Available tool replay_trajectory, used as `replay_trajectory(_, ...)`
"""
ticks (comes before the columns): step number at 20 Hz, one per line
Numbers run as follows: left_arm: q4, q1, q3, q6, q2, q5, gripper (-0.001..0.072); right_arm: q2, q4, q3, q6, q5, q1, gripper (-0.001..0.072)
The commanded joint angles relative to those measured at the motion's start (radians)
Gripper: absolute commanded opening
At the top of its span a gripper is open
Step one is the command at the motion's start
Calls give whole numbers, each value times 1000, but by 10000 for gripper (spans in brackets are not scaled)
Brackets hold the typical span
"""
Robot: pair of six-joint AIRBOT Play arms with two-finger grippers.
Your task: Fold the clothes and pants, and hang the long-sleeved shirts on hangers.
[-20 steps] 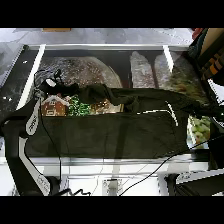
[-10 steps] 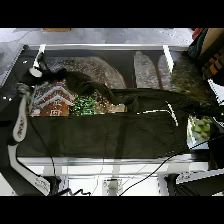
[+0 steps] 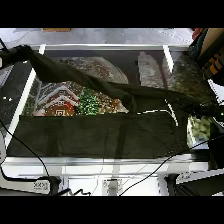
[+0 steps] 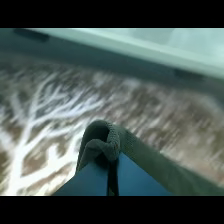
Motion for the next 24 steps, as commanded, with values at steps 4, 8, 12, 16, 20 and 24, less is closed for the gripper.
replay_trajectory(4, 240, 14, -153, 0, 11, -335, 16, 0, -2, 1, 0, 0, 0, 39)
replay_trajectory(8, 242, 14, -380, -52, 11, -346, 16, 0, -2, 1, 0, 0, 0, 39)
replay_trajectory(12, 341, 22, -472, -139, 11, -472, 16, 0, -14, 1, 0, -6, 0, 39)
replay_trajectory(16, 391, 29, -469, -161, 12, -473, 666, 0, -29, 1, 0, -10, 0, 39)
replay_trajectory(20, 293, 27, -430, -287, 11, -237, 692, 0, -29, 1, 0, -29, 0, 39)
replay_trajectory(24, 177, 27, -418, -352, -49, -4, 691, 0, -29, 1, 0, -57, 0, 39)
